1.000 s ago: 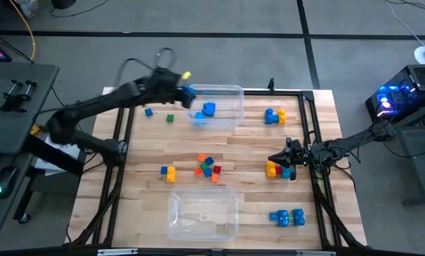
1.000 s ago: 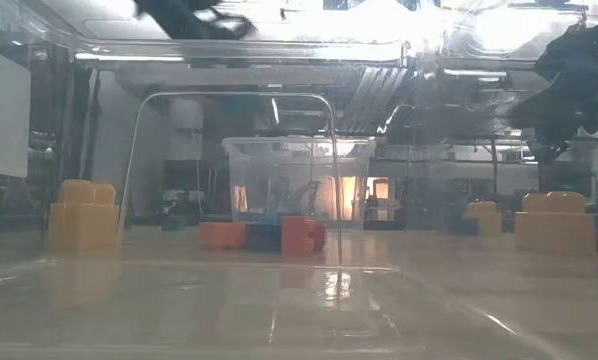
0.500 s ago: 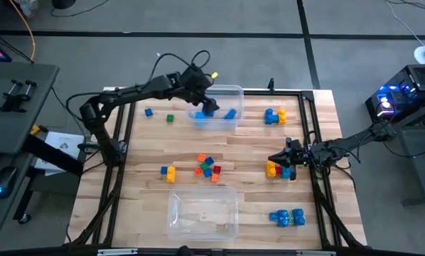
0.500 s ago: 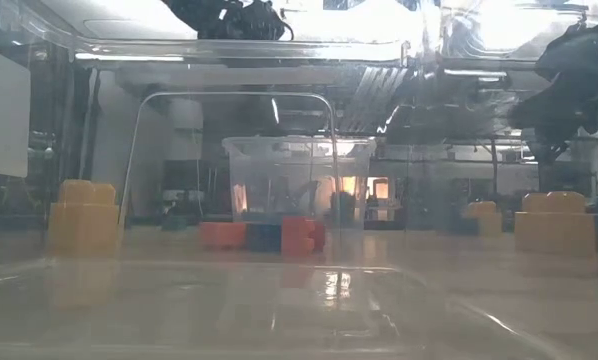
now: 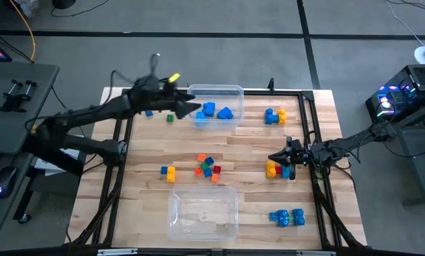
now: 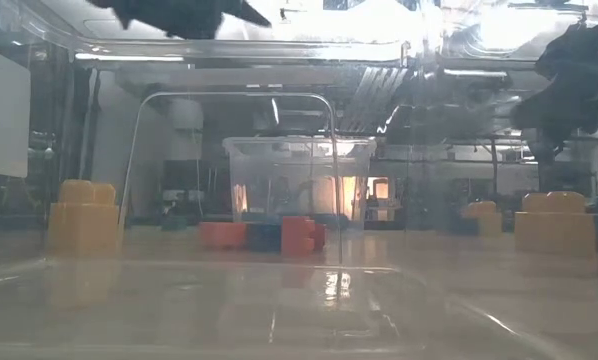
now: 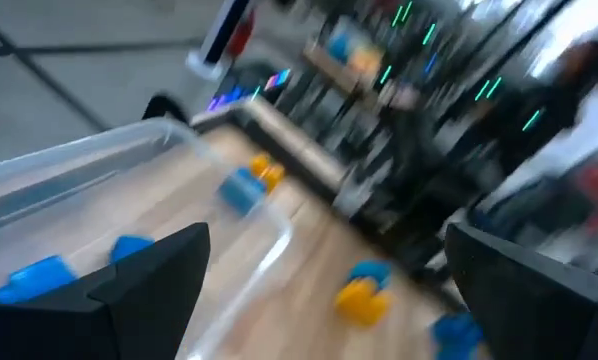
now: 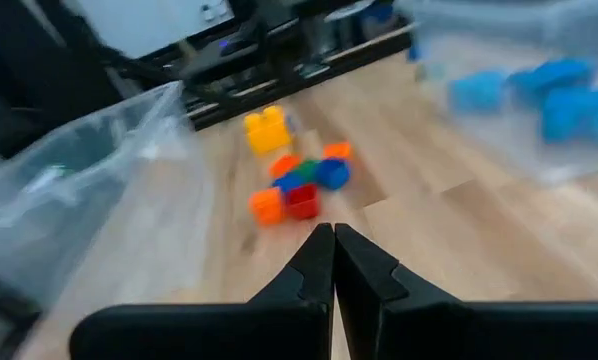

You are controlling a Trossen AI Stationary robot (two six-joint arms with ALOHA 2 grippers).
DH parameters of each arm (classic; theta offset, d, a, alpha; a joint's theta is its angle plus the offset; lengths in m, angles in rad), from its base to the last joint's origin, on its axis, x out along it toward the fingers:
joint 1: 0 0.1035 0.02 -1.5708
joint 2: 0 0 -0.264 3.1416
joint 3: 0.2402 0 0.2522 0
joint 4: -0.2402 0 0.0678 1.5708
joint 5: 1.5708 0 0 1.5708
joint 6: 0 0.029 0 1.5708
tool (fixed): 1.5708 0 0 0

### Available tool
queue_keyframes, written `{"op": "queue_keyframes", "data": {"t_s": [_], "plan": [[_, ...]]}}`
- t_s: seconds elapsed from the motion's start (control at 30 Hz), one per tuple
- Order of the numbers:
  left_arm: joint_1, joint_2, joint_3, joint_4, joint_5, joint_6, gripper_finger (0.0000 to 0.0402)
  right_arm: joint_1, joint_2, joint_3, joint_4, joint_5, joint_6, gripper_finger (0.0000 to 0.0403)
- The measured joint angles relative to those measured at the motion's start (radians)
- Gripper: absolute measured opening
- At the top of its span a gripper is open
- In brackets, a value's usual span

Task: Sort blocks by size
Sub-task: Put the large yellow game piece into the top transparent bin

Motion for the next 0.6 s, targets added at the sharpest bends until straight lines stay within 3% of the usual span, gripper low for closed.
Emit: {"op": "queue_keyframes", "data": {"t_s": [0.07,0.13,0.27,0.33,0.4,0.47,0.5,0.6], "plan": [[0.000,-0.075,-0.064,0.081,-0.025,-0.077,0.0388,-0.009,0.001,0.000,0.026,0.035,-0.027,0.0002],[0.000,-0.140,-0.104,0.127,-0.067,-0.120,0.0388,-0.021,0.008,0.000,0.149,0.103,0.058,0.0002],[0.000,-0.223,-0.128,0.186,-0.145,-0.130,0.0388,-0.083,0.030,0.000,0.562,0.545,0.224,0.0002],[0.000,-0.249,-0.127,0.201,-0.170,-0.129,0.0388,-0.142,0.042,0.000,0.743,0.713,0.186,0.0002],[0.000,-0.261,-0.127,0.207,-0.184,-0.116,0.0388,-0.228,0.053,0.014,0.828,0.632,0.052,0.0002],[0.000,-0.262,-0.127,0.219,-0.197,-0.104,0.0388,-0.319,0.075,0.091,0.728,0.491,0.007,0.0002],[0.001,-0.261,-0.128,0.226,-0.204,-0.104,0.0388,-0.360,0.084,0.145,0.596,0.488,0.054,0.0002],[0.016,-0.261,-0.128,0.234,-0.206,-0.107,0.0388,-0.498,0.119,0.371,-0.137,0.446,0.308,0.0004]]}}
